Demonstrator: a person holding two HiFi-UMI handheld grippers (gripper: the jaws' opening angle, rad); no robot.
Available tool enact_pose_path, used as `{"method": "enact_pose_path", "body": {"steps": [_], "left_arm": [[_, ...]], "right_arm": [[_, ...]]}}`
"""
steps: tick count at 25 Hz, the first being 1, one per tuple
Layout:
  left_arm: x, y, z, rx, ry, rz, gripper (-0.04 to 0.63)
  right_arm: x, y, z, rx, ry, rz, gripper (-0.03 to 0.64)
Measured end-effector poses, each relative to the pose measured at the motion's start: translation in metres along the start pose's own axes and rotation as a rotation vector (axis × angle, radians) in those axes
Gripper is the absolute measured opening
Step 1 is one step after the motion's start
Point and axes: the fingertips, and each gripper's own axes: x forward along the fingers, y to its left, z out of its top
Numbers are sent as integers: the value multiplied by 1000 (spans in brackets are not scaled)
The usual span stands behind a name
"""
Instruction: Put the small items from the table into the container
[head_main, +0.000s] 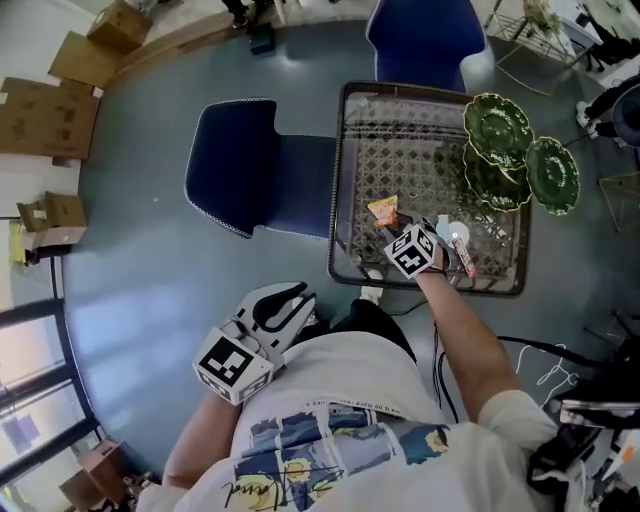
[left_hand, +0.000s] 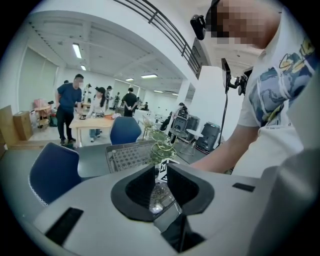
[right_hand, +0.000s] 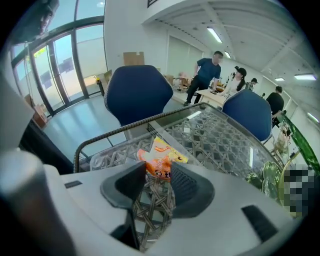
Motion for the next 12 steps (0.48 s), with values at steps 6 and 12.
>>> {"method": "enact_pose_path", "body": {"steps": [6,12], "left_arm": [[9,1,4,2,-16,38,57],[25,-10,20,37,-26,-6,57]], "right_arm": [[-7,-7,-3,-26,-26,33,58],[-58,-19,22,-6,-136,0,38]]}}
